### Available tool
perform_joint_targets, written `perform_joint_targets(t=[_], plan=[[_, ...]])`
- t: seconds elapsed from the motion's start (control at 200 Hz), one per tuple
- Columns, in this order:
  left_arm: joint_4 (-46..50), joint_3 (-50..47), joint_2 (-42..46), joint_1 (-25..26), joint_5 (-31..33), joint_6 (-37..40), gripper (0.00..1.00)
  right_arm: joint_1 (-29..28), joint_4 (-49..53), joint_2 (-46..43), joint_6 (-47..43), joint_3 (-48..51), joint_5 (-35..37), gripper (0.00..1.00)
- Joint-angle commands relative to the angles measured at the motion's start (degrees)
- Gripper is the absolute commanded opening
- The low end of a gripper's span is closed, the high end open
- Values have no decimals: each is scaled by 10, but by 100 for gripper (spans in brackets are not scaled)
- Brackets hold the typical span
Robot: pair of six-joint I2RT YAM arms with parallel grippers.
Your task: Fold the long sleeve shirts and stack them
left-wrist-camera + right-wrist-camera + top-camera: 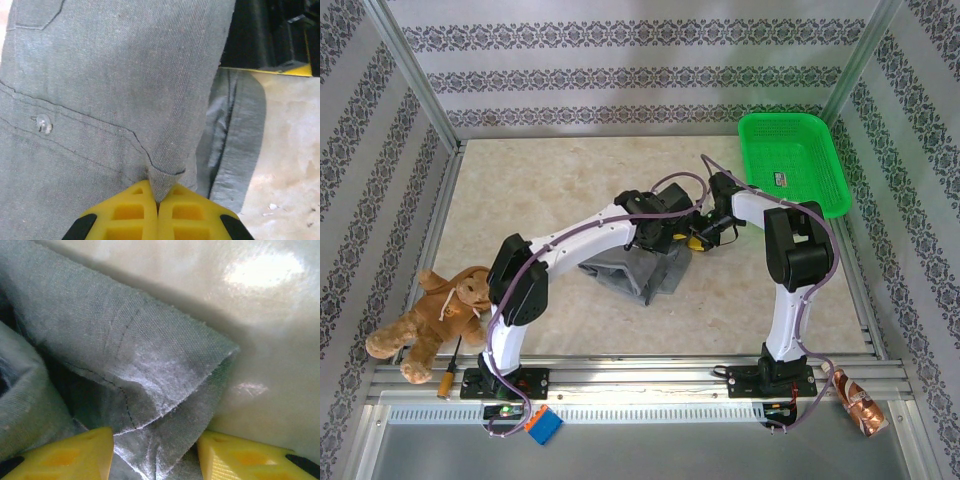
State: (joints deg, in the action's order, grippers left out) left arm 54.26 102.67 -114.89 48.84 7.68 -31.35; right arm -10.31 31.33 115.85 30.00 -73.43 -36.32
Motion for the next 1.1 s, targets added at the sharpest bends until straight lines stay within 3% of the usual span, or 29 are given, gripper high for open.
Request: perform_joint_targets(t=[0.0,0.255,0.415,0.59,0.744,0.949,1.094], plan=[[1,-2,-12,16,-14,-20,0,13,27,27,5,33,67,54],[-44,-23,-43,30,-54,-46,1,45,36,0,16,41,39,56],[-86,-43,-53,32,-92,-63,4,76,70,-45,17,36,60,60],[-166,-77,-38,35,-150,-75,36,133,81,-94,22,48,52,62],[-242,-103,20,30,-196,-75,55,153,87,-162,9,67,31,64],[-310,-215,147,-16,-207,-106,63,103,33,-260,18,150,-51,67],[-312,-277,183,-56,-209,-123,62,21,0,-267,37,184,-32,67]])
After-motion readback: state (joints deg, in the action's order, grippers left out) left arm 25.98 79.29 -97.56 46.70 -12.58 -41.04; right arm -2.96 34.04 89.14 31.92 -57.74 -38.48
